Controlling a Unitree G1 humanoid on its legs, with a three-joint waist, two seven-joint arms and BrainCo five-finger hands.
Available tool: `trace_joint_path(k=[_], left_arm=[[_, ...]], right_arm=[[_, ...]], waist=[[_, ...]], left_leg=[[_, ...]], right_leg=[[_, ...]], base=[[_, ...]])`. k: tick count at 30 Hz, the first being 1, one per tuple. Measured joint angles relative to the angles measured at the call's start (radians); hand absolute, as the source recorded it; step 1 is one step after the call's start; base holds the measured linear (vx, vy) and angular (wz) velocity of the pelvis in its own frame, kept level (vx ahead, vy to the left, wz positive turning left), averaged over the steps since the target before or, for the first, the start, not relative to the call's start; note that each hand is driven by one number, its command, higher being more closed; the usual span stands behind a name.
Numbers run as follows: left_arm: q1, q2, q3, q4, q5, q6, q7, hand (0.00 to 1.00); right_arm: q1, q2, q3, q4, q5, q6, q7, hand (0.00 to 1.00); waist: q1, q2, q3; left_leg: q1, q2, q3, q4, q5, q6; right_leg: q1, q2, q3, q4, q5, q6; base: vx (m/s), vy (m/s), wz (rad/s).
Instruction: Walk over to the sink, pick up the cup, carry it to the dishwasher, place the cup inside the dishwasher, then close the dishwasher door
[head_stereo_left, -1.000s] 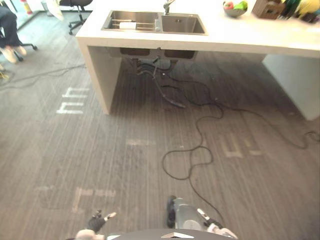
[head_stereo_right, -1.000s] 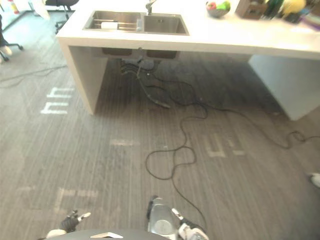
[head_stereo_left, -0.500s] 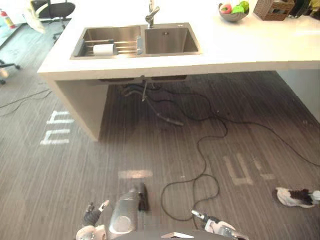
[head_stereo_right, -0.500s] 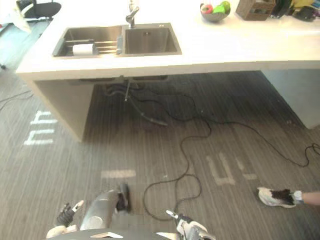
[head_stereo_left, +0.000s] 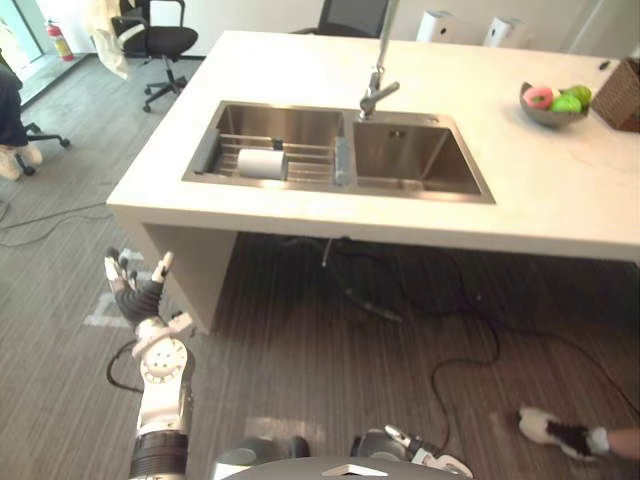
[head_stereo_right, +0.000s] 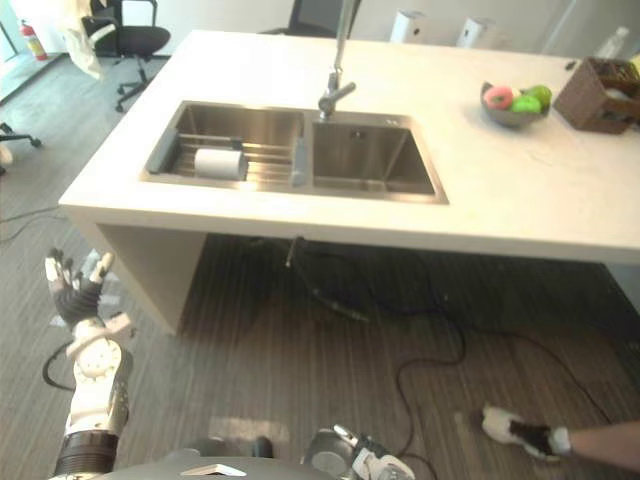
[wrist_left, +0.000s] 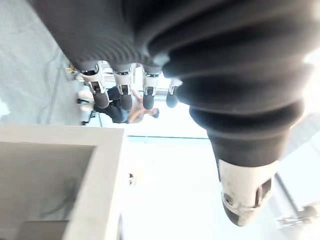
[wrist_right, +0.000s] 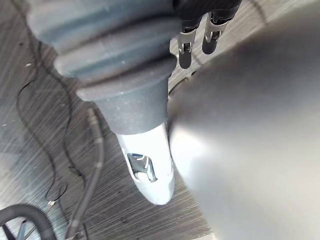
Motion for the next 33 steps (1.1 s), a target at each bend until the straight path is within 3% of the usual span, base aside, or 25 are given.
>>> trace_joint_path(k=[2,4,8,9,10,11,12,14,16,17,18,19,20,21,22,23,25,27,29,33], left_arm=[[-0.032,-0.001,-0.005,-0.046,-0.001,0.008,0.018,0.00],[-0.049,0.001,-0.015,-0.144,-0.001,0.007,0.046,0.00],[0.023,-0.003,-0.022,-0.293,0.001,-0.034,0.049,0.00],[0.056,-0.015,-0.026,-0.336,0.023,-0.059,0.042,0.00],[0.072,-0.032,-0.036,-0.353,0.029,-0.064,0.039,0.00],[0.095,-0.056,-0.061,-0.393,0.030,-0.072,0.013,0.00],[0.095,-0.072,-0.091,-0.422,0.038,-0.083,-0.027,0.00],[0.092,-0.053,-0.143,-0.460,0.040,-0.096,-0.103,0.00],[0.091,-0.034,-0.190,-0.484,0.074,-0.115,-0.186,0.00],[0.091,-0.023,-0.203,-0.489,0.090,-0.118,-0.213,0.00],[0.088,0.011,-0.244,-0.493,0.136,-0.121,-0.273,0.00],[0.083,0.023,-0.263,-0.493,0.155,-0.121,-0.293,0.00],[0.074,0.039,-0.293,-0.491,0.179,-0.121,-0.323,0.00],[0.059,0.053,-0.330,-0.489,0.204,-0.119,-0.362,0.00],[0.043,0.061,-0.358,-0.488,0.233,-0.118,-0.389,0.00],[0.037,0.073,-0.369,-0.482,0.242,-0.118,-0.395,0.00],[0.017,0.132,-0.416,-0.478,0.300,-0.106,-0.414,0.00],[-0.019,0.198,-0.461,-0.472,0.370,-0.077,-0.442,0.00],[-0.063,0.234,-0.501,-0.448,0.417,-0.065,-0.479,0.00],[-0.140,0.325,-0.569,-0.323,0.493,-0.024,-0.595,0.00]], right_arm=[[0.003,0.013,-0.020,-0.010,0.020,-0.002,0.000,0.00],[0.009,0.019,-0.034,-0.011,0.028,-0.002,-0.002,0.00],[0.039,0.019,0.008,-0.038,0.018,0.010,-0.005,0.00],[0.042,0.007,0.032,-0.050,0.013,0.038,-0.003,0.00],[0.043,-0.011,0.046,-0.062,0.009,0.049,-0.003,0.00],[0.048,-0.034,0.076,-0.080,0.005,0.068,-0.003,0.00],[0.050,-0.051,0.090,-0.107,0.005,0.092,-0.003,0.00],[0.051,-0.055,0.125,-0.121,0.006,0.115,-0.006,0.00],[0.047,-0.042,0.134,-0.112,0.007,0.124,-0.006,0.00],[0.038,-0.040,0.134,-0.105,0.006,0.128,-0.004,0.00],[0.023,-0.035,0.133,-0.080,0.005,0.133,-0.002,0.00],[0.017,-0.035,0.133,-0.067,0.004,0.134,-0.003,0.00],[0.005,-0.035,0.129,-0.055,0.005,0.135,-0.005,0.00],[0.001,-0.037,0.118,-0.037,0.006,0.137,-0.006,0.00],[0.001,-0.044,0.099,-0.033,0.005,0.136,-0.006,0.00],[-0.005,-0.043,0.091,-0.024,0.004,0.134,-0.010,0.00],[0.005,-0.006,0.081,-0.012,-0.009,0.132,-0.011,0.00],[0.004,0.013,0.071,-0.005,-0.035,0.132,-0.011,0.00],[0.004,0.016,0.056,0.011,-0.036,0.131,-0.011,0.00],[0.012,0.006,0.015,0.029,-0.034,0.132,-0.015,0.00]], waist=[[-0.016,-0.003,-0.002],[-0.031,-0.005,-0.003],[-0.033,-0.019,-0.038],[-0.039,-0.024,-0.052],[-0.038,0.003,-0.050],[-0.035,0.026,-0.053],[-0.027,0.044,-0.048],[0.002,0.064,-0.059],[0.014,0.049,-0.065],[0.020,0.048,-0.066],[0.024,0.048,-0.071],[0.024,0.047,-0.073],[0.022,0.045,-0.074],[0.018,0.051,-0.078],[0.010,0.075,-0.093],[0.009,0.070,-0.100],[0.002,0.008,-0.122],[-0.005,-0.021,-0.126],[-0.020,-0.027,-0.130],[-0.050,-0.007,-0.124]], left_leg=[[0.036,0.001,-0.058,-0.011,-0.006,-0.001],[0.094,0.005,-0.140,-0.014,-0.046,-0.007],[0.175,0.006,-0.191,0.019,-0.140,-0.055],[0.173,0.013,-0.180,0.095,-0.184,-0.078],[0.157,0.032,-0.159,0.161,-0.196,-0.096],[0.081,0.056,-0.099,0.363,-0.190,-0.114],[-0.028,0.118,-0.022,0.617,-0.157,-0.156],[-0.123,0.228,0.077,0.794,-0.200,-0.110],[-0.184,0.297,0.081,0.745,-0.259,-0.122],[-0.194,0.308,0.078,0.688,-0.270,-0.129],[-0.207,0.308,0.035,0.504,-0.268,-0.138],[-0.212,0.304,0.009,0.425,-0.259,-0.144],[-0.213,0.292,-0.039,0.307,-0.222,-0.153],[-0.211,0.285,-0.097,0.174,-0.126,-0.165],[-0.211,0.295,-0.135,0.091,0.054,-0.202],[-0.196,0.289,-0.125,0.091,0.041,-0.213],[-0.130,0.254,-0.049,0.015,0.044,-0.191],[-0.105,0.233,-0.010,0.005,0.035,-0.177],[-0.100,0.221,0.000,0.004,0.035,-0.177],[-0.007,0.215,0.031,-0.063,0.048,-0.163]], right_leg=[[-0.047,0.027,-0.008,-0.188,-0.032,-0.002],[-0.067,0.083,0.036,-0.519,0.017,0.000],[-0.062,0.120,0.034,-0.606,0.144,-0.057],[-0.025,0.134,0.010,-0.627,0.170,-0.081],[-0.001,0.145,-0.015,-0.633,0.167,-0.088],[0.057,0.155,-0.029,-0.680,0.143,-0.089],[0.124,0.168,-0.045,-0.745,0.136,-0.091],[0.209,0.194,-0.037,-0.812,0.120,-0.106],[0.270,0.194,-0.012,-0.874,0.117,-0.099],[0.281,0.192,0.006,-0.888,0.123,-0.089],[0.295,0.182,0.050,-0.919,0.133,-0.073],[0.299,0.176,0.067,-0.931,0.138,-0.066],[0.299,0.164,0.091,-0.942,0.142,-0.056],[0.298,0.159,0.118,-0.948,0.141,-0.034],[0.294,0.170,0.147,-0.950,0.129,-0.009],[0.296,0.163,0.168,-0.950,0.123,0.004],[0.293,0.114,0.228,-0.949,0.119,0.026],[0.296,0.092,0.258,-0.955,0.121,0.032],[0.301,0.079,0.263,-0.963,0.127,0.042],[0.350,0.075,0.262,-0.995,0.139,0.047]], base=[[0.45,-0.022,0.93],[0.53,-0.057,0.98],[0.49,-0.118,0.86],[0.43,-0.135,0.68],[0.52,-0.137,0.76],[0.50,-0.081,0.59],[0.49,-0.057,0.49],[0.52,-0.099,-0.05],[0.37,-0.100,-0.44],[0.32,0.011,-0.81],[0.25,0.026,-0.82],[0.33,0.096,-0.87],[0.26,0.151,-0.72],[0.38,0.240,-0.85],[0.29,0.233,-0.78],[0.30,0.252,-0.82],[0.23,0.246,-0.71],[0.09,0.170,-0.51],[0.03,0.119,-0.22],[-0.05,0.023,-0.27]])
